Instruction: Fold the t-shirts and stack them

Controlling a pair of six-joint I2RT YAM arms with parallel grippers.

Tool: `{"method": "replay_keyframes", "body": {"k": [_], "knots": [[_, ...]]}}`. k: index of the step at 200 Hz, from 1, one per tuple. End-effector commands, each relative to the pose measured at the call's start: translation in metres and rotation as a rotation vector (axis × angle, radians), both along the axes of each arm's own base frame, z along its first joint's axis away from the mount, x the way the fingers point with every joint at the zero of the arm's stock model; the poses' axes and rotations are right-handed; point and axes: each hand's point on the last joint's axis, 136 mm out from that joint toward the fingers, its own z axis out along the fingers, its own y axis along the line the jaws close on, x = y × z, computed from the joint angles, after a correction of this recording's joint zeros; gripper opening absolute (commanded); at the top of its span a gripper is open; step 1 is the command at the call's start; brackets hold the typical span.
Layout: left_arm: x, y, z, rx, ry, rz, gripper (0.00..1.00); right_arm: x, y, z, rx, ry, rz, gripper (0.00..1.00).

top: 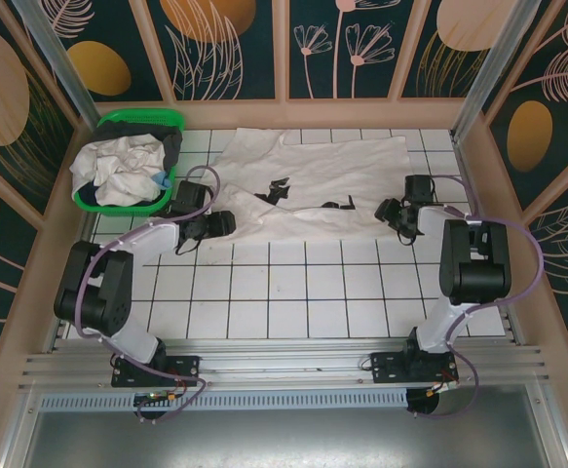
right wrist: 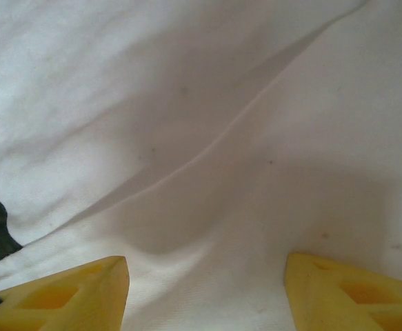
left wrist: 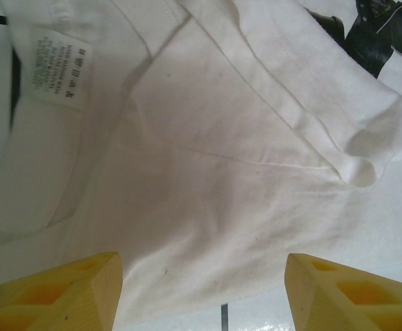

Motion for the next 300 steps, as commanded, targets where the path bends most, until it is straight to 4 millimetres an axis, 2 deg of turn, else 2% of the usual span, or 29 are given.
{"method": "replay_keyframes", "body": {"k": [1,23,44,46,50,81,96,122,159,185,206,222,238,251,265,279,300], "knots": [[0.006,-0.006,-0.007,-0.028,-0.008,-0.020,0.61,-0.011,-0.009,-0.015,-0.005,0.043,-0.012,0.62],[0.012,-0.001,-0.010,0.018,-0.010,-0.020,0.60,-0.016,-0.014,-0.015,0.005,0.055,-0.020,0.62],[0.009,0.001,-0.017,0.043,0.013,-0.028,0.57,-0.022,-0.024,-0.010,-0.038,0.072,-0.041,0.62],[0.007,0.003,-0.026,0.054,0.036,-0.025,0.57,-0.023,-0.025,-0.010,-0.042,0.074,-0.045,0.62],[0.005,0.006,-0.032,0.068,0.051,-0.019,0.56,-0.024,-0.027,-0.008,-0.045,0.072,-0.050,0.62],[-0.011,0.023,-0.056,0.117,0.117,0.016,0.52,-0.040,-0.035,-0.001,-0.045,0.063,-0.079,0.63],[-0.018,0.027,-0.055,0.118,0.120,0.021,0.50,-0.048,-0.036,-0.005,-0.024,0.070,-0.093,0.64],[-0.034,0.030,-0.050,0.107,0.099,0.026,0.48,-0.060,-0.019,-0.009,0.039,0.074,-0.070,0.64],[-0.045,0.039,-0.052,0.105,0.119,0.066,0.39,-0.093,-0.034,-0.019,-0.001,0.122,-0.150,0.64],[-0.054,0.046,-0.037,0.016,0.088,0.109,0.37,-0.103,-0.041,0.003,-0.030,0.071,-0.179,0.66],[-0.043,0.048,-0.006,-0.108,-0.007,0.159,0.42,-0.092,-0.039,0.032,-0.015,-0.038,-0.169,0.63],[-0.029,0.046,0.020,-0.114,-0.048,0.156,0.44,-0.077,-0.035,0.046,0.008,-0.106,-0.145,0.55],[-0.015,0.040,0.041,-0.139,-0.085,0.139,0.49,-0.061,-0.033,0.050,0.022,-0.130,-0.130,0.45],[-0.005,0.026,0.053,-0.195,-0.107,0.106,0.50,-0.048,-0.033,0.048,0.026,-0.127,-0.116,0.36],[0.004,0.005,0.059,-0.209,-0.117,0.058,0.51,-0.034,-0.037,0.040,0.013,-0.107,-0.120,0.30],[0.010,-0.018,0.059,-0.200,-0.117,0.009,0.55,-0.023,-0.040,0.029,0.013,-0.083,-0.122,0.30],[0.018,-0.045,0.050,-0.246,-0.101,-0.043,0.54,-0.009,-0.046,0.011,0.013,-0.052,-0.134,0.29]]}}
